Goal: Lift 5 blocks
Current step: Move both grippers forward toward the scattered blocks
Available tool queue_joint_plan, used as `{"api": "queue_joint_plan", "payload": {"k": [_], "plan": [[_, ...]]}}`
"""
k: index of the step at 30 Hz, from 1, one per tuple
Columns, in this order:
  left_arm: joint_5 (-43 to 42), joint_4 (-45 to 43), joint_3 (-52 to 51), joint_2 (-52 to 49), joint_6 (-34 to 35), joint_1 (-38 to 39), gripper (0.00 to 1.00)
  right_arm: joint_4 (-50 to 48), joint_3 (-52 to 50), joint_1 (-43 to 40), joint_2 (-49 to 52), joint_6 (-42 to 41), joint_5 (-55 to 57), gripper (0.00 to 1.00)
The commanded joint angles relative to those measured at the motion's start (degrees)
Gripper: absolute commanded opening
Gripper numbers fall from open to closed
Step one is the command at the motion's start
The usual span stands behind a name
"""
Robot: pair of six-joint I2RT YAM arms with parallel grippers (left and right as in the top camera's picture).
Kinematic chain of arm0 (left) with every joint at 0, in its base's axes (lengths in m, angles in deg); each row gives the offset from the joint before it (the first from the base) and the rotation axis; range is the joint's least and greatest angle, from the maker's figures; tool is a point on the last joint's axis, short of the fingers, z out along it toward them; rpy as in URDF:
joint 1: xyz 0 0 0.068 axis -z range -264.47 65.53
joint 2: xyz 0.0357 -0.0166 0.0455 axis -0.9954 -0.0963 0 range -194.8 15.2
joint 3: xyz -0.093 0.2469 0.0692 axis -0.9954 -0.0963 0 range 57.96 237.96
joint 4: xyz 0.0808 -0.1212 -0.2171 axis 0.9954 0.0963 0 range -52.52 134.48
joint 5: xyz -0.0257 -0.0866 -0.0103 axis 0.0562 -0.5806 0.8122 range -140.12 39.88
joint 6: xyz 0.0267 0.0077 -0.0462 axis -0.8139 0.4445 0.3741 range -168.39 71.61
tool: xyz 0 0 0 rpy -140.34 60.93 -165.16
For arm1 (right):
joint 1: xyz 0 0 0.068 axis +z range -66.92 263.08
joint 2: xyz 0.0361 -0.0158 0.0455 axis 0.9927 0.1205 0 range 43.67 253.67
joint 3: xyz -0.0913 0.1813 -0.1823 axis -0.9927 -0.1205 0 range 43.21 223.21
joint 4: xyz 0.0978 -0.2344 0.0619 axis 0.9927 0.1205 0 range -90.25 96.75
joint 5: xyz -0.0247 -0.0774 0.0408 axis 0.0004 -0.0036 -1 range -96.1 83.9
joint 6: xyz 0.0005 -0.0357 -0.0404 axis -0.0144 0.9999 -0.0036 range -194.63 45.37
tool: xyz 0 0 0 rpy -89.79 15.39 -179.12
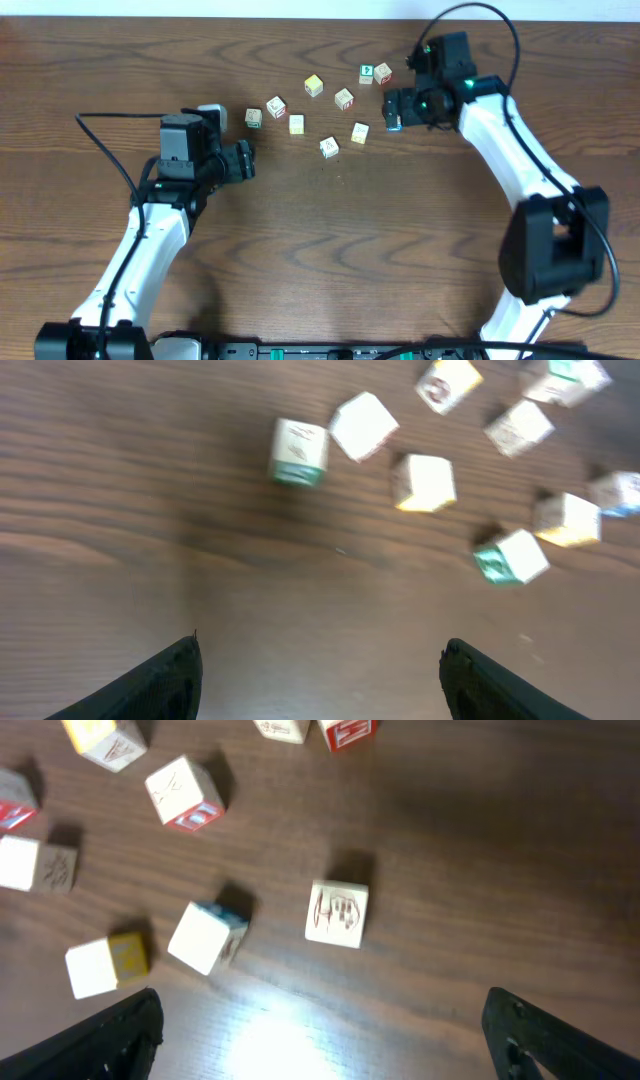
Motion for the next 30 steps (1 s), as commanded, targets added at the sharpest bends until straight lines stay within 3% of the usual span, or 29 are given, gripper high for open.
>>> {"api": "queue_joint_plan", "payload": {"k": [1,4,14,19,30], "plan": [[6.1,-0.09,3.1,-2.29,-1.62,-0.15,0.77,1.75,4.9,0.63,5.03,-0.13,3.89,0.93],[6.19,-0.11,5.01,-5.46,-2.34,-0.15,0.77,2.56,6.51,0.55,7.91,-1.22,4.13,0.84],[6.71,-0.31,10.99,-16.92,-2.71,-0.15,0.77,2.58,6.54,0.57,12.07,-1.25,5.18,0.76],[6.73,-1.2,11.28,-17.68,-2.75,-0.15,0.77,1.11,6.54,0.46,13.79,-1.25,5.18,0.61],[7.41,-3.06,11.28,-17.81,-2.97,-0.15,0.77,-1.36,6.54,1.44,16.02,-1.25,4.52,0.65]]}}
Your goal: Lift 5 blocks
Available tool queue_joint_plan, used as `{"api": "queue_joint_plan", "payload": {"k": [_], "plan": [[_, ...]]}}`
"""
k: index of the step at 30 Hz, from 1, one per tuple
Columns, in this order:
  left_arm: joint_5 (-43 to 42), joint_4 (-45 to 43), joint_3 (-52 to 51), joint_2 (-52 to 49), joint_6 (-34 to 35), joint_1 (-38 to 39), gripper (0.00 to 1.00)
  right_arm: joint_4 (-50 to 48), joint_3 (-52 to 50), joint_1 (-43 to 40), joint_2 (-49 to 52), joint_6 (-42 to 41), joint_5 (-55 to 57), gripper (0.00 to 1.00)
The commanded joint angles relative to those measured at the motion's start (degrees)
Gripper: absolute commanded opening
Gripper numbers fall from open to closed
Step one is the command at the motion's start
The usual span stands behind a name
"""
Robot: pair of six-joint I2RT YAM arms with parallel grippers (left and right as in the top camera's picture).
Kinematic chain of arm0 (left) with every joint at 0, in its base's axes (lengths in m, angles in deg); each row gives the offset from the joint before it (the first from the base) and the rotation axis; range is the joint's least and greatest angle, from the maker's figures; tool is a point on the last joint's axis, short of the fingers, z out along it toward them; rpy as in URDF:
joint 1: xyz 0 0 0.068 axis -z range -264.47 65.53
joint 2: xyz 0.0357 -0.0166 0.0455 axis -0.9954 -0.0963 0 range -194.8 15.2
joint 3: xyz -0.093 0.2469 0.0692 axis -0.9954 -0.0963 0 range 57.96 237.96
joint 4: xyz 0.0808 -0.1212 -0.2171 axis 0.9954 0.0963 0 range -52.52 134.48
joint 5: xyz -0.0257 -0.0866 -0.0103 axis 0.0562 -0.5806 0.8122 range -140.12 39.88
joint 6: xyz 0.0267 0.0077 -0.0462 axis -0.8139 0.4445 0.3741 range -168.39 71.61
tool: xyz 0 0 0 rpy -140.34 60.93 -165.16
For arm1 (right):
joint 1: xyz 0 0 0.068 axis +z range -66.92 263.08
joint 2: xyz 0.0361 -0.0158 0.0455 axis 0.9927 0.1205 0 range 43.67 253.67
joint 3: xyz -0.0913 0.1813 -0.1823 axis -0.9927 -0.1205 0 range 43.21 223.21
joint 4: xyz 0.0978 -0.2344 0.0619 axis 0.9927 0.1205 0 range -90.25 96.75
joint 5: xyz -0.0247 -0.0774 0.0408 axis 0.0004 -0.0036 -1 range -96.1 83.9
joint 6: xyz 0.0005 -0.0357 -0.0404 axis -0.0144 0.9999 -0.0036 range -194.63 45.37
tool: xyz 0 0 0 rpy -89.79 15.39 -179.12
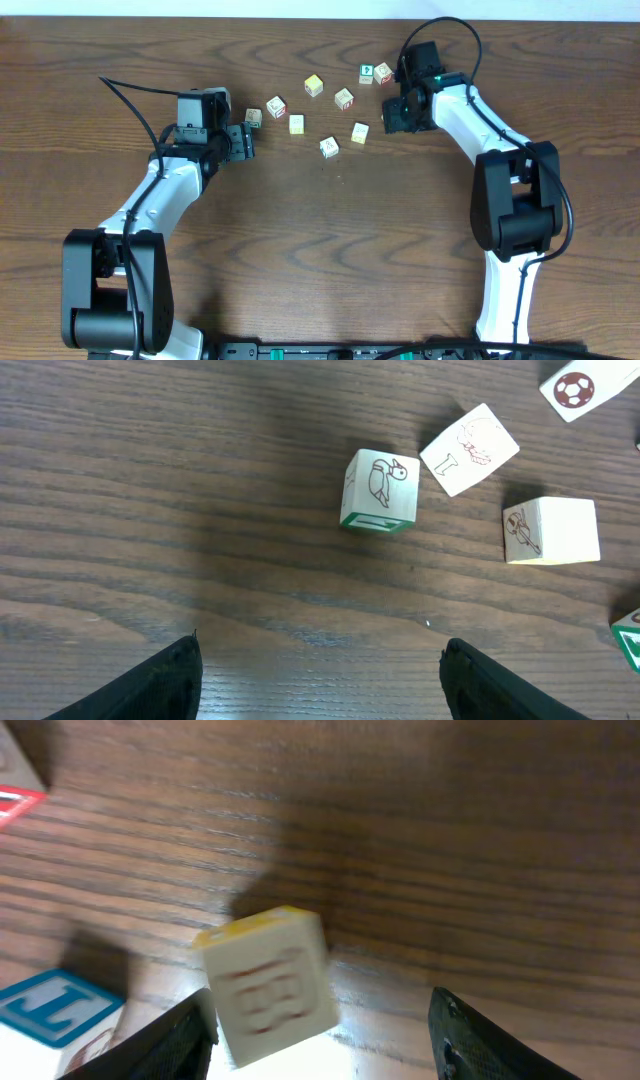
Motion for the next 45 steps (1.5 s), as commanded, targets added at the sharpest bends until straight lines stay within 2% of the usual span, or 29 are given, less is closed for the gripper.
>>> {"api": "queue_joint_plan", "payload": {"k": [1,6,13,20,26,30,33,38,45], "plan": [[1.18,-0.28,2.01,-0.17,-1.01,-0.17,0.77,-0.44,0.74,0.87,0.66,0.0,0.33,0.65],[1.16,-0.81,2.01,-0.2,-0.98,-0.17,0.77,-0.81,0.74,1.64,0.66,1.22,0.31,0.62],[1.18,-0.87,2.01,-0.22,-0.96,-0.17,0.77,-2.58,0.74,2.6,0.66,7.41,-0.15,0.59],[1.16,-0.92,2.01,-0.22,-0.94,-0.17,0.77,-3.02,0.74,2.58,0.66,8.33,-0.35,0.3],[1.46,-2.27,2.01,-1.33,-0.94,0.17,0.74,0.07,0.74,2.58,0.22,1.97,2.27,0.01],[1.81,-4.96,2.45,-4.31,-0.92,0.5,0.74,6.4,0.74,2.58,-2.16,-2.54,2.25,0.01],[1.79,-4.92,4.28,-6.97,-0.92,0.52,0.74,11.78,0.74,2.91,-4.79,-2.71,2.25,0.01],[1.46,-4.94,8.61,-11.5,-0.94,1.29,0.73,20.5,0.55,5.27,-10.36,-7.56,2.23,0.01],[2.49,-4.94,13.99,-16.41,-1.2,5.55,0.69,18.95,-8.74,14.12,-15.43,-11.5,3.54,0.01]]}}
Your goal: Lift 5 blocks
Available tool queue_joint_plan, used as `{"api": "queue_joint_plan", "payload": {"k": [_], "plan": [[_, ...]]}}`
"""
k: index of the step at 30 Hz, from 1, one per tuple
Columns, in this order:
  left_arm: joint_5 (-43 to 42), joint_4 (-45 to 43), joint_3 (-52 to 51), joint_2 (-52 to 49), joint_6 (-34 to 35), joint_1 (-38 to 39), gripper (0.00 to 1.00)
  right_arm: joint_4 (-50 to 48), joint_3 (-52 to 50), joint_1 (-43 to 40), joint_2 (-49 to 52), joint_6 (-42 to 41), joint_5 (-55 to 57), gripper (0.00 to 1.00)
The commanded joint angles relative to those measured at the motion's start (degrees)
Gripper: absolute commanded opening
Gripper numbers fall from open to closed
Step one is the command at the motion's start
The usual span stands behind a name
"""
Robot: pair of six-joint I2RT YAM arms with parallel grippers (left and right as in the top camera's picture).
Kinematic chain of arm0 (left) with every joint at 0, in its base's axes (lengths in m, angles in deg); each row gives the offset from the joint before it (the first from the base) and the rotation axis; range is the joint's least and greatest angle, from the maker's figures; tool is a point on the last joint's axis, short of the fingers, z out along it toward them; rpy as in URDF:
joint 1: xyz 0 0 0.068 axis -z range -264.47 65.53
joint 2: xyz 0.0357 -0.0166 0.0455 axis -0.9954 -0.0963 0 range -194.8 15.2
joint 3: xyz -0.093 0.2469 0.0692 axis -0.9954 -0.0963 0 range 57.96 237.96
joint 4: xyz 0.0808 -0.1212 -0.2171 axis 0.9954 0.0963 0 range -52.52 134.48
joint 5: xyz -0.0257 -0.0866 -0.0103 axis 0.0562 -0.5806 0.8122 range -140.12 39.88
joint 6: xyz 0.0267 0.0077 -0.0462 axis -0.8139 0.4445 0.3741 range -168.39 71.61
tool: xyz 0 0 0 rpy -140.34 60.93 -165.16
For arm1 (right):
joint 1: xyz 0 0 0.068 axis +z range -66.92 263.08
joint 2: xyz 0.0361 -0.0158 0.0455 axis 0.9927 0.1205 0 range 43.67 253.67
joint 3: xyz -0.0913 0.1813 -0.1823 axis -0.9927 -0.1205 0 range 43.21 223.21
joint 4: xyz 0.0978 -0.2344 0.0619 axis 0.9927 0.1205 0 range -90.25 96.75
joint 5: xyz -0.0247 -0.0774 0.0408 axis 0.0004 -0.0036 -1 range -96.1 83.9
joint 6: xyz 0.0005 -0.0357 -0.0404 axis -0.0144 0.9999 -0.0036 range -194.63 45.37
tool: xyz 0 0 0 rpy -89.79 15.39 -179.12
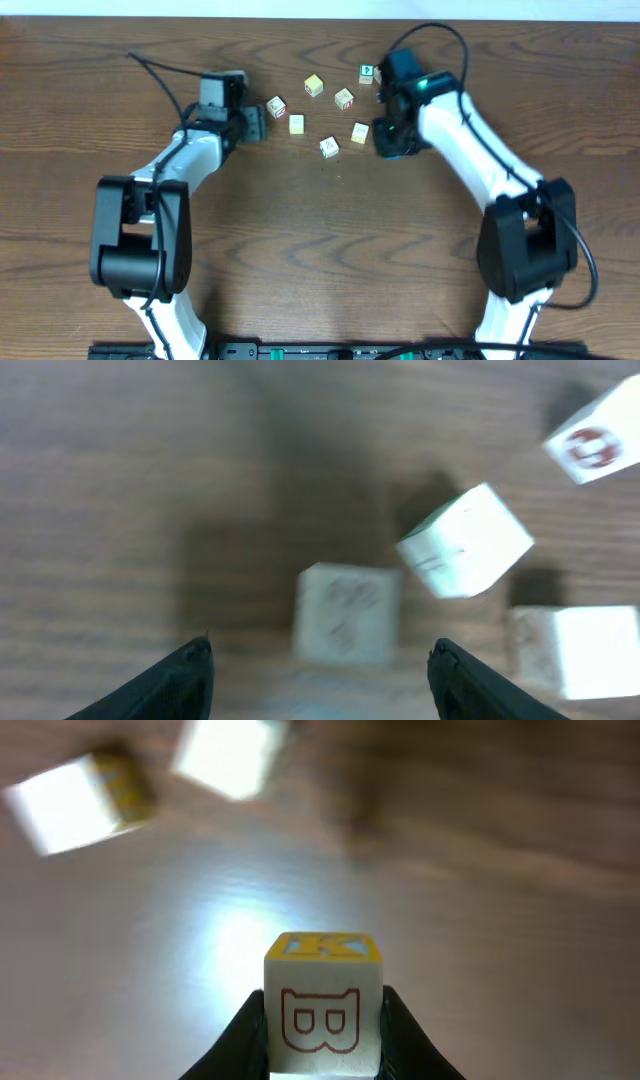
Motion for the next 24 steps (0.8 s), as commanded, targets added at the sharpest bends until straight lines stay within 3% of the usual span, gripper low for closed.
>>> {"api": "queue_joint_plan", "payload": {"k": [1,6,10,24], "plan": [[2.27,-0.17,2.97,-2.43,-1.01,2.08,0.69,-2.47,-7.3,5.03,-1.53,-5.38,1.7,0.01],[3.3,-0.11,3.56,-3.82,-0.98,2.01,0.61,-9.01,-17.33,8.35,-2.1,-9.92,1.09,0.01],[3.52,-0.15,3.56,-3.82,-0.98,0.57,0.61,-11.3,-21.77,8.39,-2.1,-9.9,-0.98,0.01],[3.45,0.42,3.56,-4.0,-0.98,-1.18,0.6,-9.92,-23.43,11.04,-2.12,-10.45,-2.16,0.01]]}}
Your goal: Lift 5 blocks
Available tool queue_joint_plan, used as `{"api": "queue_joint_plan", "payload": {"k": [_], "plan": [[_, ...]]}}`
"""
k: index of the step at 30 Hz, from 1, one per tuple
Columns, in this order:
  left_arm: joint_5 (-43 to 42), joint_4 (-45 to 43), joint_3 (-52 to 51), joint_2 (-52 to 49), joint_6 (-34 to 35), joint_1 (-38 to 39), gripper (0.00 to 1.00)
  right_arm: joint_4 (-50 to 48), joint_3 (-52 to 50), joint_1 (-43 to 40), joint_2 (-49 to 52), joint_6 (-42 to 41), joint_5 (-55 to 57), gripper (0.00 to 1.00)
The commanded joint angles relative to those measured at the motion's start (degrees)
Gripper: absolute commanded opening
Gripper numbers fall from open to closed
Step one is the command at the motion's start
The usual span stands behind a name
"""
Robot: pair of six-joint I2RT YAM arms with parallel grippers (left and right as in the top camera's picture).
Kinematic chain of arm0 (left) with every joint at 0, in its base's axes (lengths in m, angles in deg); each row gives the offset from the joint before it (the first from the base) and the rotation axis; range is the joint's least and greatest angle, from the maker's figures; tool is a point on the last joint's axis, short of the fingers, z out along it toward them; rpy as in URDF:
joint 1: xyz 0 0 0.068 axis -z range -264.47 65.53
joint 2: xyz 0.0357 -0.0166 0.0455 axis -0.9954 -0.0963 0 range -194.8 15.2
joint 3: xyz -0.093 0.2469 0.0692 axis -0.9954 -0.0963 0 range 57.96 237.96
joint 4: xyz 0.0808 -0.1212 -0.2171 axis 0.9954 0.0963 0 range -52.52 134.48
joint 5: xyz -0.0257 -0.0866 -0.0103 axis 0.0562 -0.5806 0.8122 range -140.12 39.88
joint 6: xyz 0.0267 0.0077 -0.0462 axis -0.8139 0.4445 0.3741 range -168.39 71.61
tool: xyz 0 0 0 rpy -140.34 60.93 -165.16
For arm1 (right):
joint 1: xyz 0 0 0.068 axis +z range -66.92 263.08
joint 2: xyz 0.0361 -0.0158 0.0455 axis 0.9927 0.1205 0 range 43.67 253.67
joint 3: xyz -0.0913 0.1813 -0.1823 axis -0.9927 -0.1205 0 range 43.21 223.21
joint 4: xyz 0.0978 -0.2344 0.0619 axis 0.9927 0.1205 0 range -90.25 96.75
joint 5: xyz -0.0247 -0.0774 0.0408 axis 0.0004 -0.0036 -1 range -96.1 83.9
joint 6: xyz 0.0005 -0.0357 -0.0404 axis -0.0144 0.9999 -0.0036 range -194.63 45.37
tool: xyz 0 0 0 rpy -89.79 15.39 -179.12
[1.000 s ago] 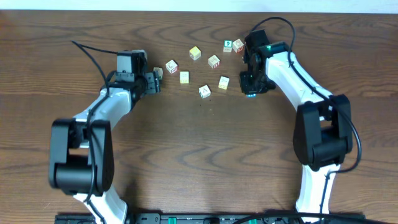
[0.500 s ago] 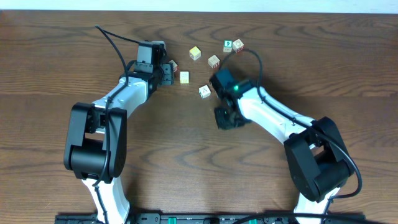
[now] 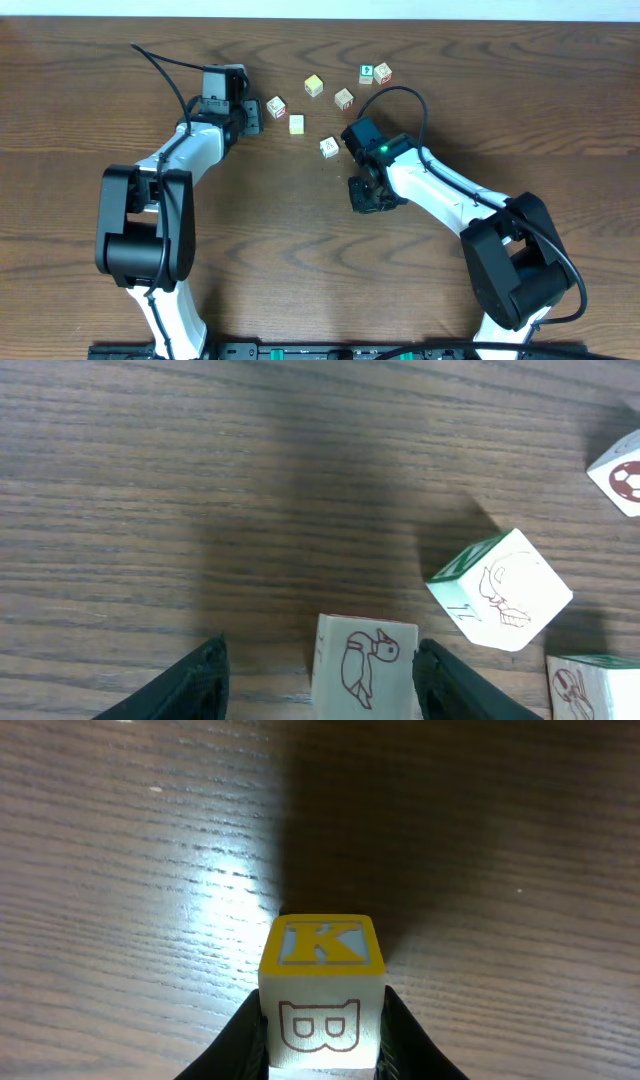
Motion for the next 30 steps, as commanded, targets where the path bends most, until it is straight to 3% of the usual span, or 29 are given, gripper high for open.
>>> {"api": "queue_joint_plan", "payload": {"k": [1,11,24,30], "plan": [[0.7,0.5,0.85,-1.05,-0.57,-0.02,0.6,0.7,-2.49,2.47,1.6,-2.01,-1.2,0.01],[0.72,1.22,0.35,-1.22,-0.61,-0.02,0.59,-3.82,-4.79,5.92,1.6,-4.61,-1.27,0.01],[0.7,0.57,0.26,-6.78,-0.57,-0.02,0.56,2.08,-4.76,6.69,-3.61,-9.92,-1.38,0.01],[0.09,0.17,0.26,-6.78,-0.52,0.04,0.55,-0.74,-4.76,5.25,-5.38,-13.07,-1.4,0.1]]}}
